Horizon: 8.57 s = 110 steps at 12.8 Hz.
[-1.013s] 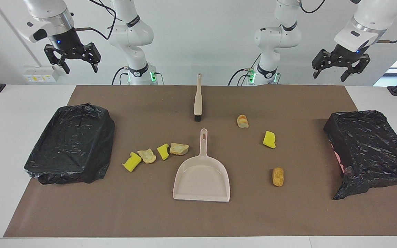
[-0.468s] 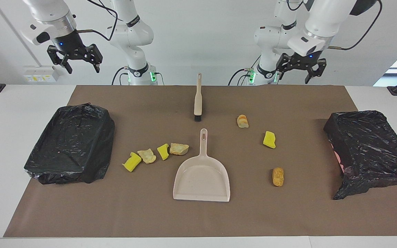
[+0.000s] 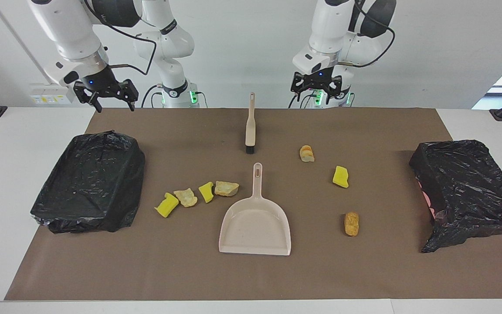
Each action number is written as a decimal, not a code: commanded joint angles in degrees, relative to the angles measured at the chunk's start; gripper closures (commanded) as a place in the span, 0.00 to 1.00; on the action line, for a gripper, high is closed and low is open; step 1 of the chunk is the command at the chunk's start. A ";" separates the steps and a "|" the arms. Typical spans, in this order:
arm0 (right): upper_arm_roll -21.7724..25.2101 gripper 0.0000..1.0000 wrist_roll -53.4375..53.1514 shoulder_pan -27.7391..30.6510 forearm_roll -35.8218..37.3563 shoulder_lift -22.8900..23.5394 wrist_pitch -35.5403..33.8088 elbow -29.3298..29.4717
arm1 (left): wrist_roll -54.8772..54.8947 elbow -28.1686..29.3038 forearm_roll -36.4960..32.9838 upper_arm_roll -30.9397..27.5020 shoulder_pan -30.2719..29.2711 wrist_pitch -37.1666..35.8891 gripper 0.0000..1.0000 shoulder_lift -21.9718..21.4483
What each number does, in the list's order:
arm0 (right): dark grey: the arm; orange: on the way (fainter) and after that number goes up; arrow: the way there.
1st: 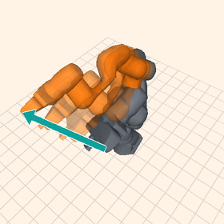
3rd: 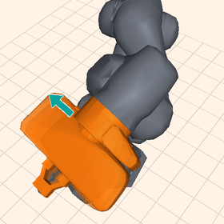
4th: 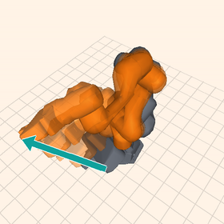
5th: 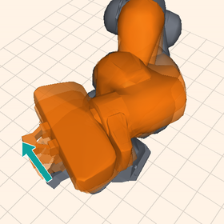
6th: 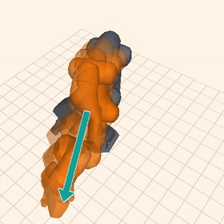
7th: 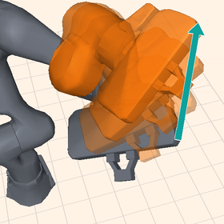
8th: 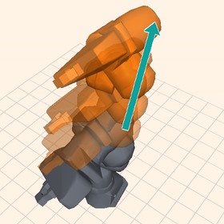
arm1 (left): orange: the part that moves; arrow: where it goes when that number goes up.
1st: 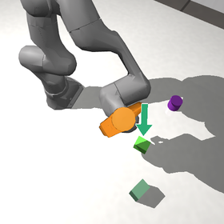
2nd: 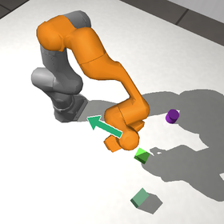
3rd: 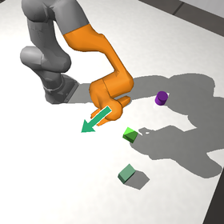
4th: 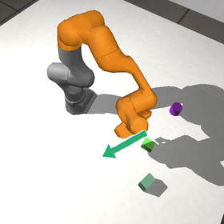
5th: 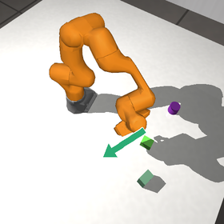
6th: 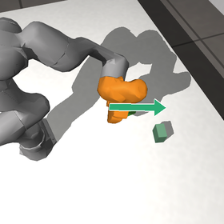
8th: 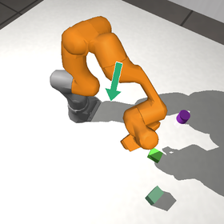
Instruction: Sweep and dump trash in bin
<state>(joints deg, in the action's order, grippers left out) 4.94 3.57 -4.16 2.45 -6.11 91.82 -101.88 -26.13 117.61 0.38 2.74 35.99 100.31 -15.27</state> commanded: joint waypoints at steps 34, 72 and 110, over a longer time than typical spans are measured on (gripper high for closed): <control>-1.33 0.00 -42.59 -23.88 -16.60 36.78 20.85 18.83 | -22.13 13.88 6.13 -1.95 24.58 16.17 1.00 9.66; -3.53 1.00 8.34 -21.77 -10.45 25.82 12.60 10.14 | 22.94 6.07 -4.68 -1.95 -14.00 7.10 1.00 11.39; -3.62 1.00 33.25 -32.49 1.06 4.97 25.86 -25.38 | 40.79 8.42 0.68 -1.43 -18.34 2.54 1.00 16.07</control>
<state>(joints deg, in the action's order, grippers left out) 1.38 34.10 -37.29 2.33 0.96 115.92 -125.08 22.21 124.07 0.27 2.03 14.61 105.00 3.85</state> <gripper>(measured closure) 0.674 0.740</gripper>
